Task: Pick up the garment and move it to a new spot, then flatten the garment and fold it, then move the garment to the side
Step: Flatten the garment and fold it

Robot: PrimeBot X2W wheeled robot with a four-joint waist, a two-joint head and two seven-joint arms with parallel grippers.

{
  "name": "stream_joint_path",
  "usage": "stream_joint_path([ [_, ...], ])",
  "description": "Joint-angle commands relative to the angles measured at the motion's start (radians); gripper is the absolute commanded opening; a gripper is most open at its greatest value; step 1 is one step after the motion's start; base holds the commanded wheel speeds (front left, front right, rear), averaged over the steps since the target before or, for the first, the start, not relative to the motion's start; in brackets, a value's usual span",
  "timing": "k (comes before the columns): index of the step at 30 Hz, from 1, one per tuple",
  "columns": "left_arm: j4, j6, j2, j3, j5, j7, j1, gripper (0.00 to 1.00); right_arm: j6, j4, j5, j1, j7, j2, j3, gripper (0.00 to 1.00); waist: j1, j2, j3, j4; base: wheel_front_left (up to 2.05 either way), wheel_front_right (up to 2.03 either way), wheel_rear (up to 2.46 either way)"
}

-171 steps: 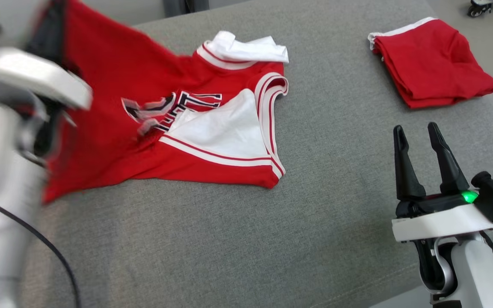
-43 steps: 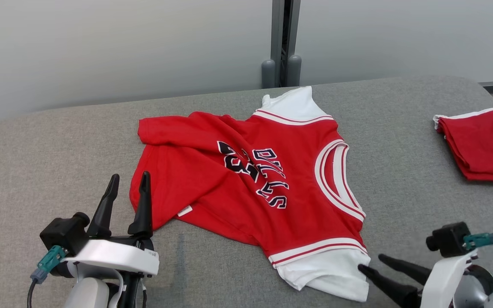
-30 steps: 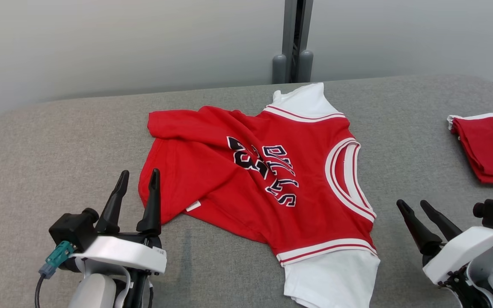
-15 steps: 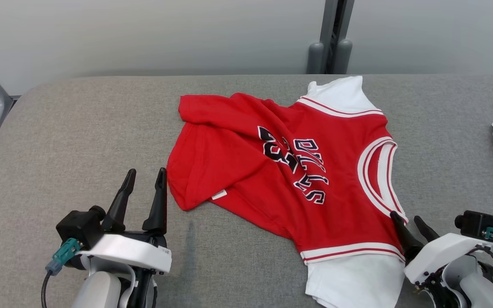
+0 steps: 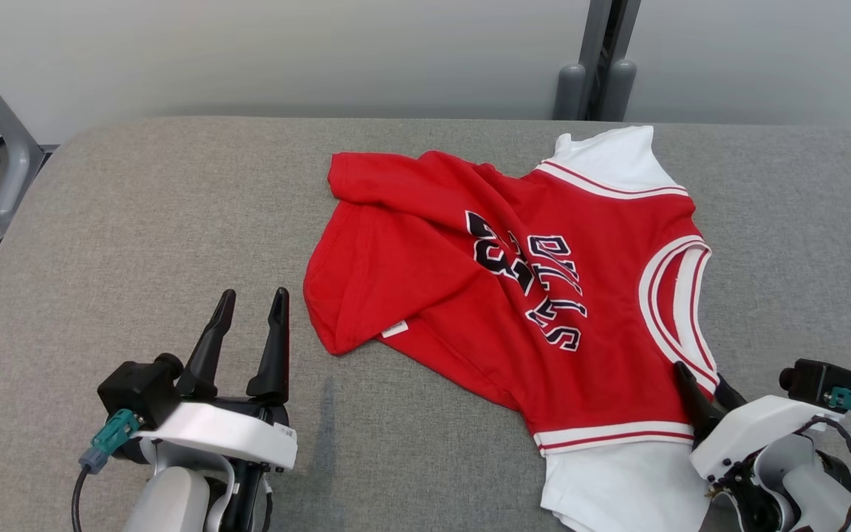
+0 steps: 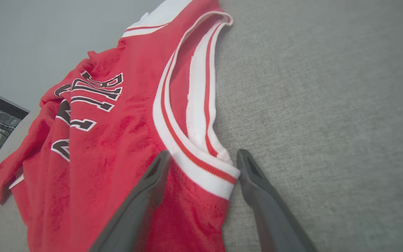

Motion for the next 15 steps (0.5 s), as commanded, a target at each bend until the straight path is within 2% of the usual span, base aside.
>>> stream_joint_path([
  [1, -0.002, -0.004, 0.004, 0.0, -0.003, -0.004, -0.013, 1.0, 0.0, 0.009, 0.008, 0.001, 0.012, 0.006, 0.013, 0.22, 0.0, 0.0, 0.002, 0.002, 0.0, 0.0, 0.0],
  [2, -0.001, -0.004, 0.004, 0.001, -0.003, -0.004, -0.014, 1.0, 0.0, 0.006, 0.009, -0.002, 0.015, 0.009, 0.024, 0.0, 0.0, 0.0, 0.003, 0.003, 0.0, 0.0, 0.0],
  [7, 0.001, -0.003, 0.003, 0.004, -0.002, -0.004, -0.012, 1.0, 0.0, -0.004, 0.017, -0.019, -0.012, -0.009, 0.049, 0.0, 0.0, 0.0, 0.004, 0.002, 0.0, 0.0, 0.0],
  [15, 0.004, -0.002, 0.004, -0.002, -0.008, -0.004, -0.017, 1.0, 0.0, 0.032, -0.011, -0.084, -0.022, -0.13, 0.068, 0.0, 0.0, 0.0, 0.005, -0.013, 0.0, 0.0, 0.0],
])
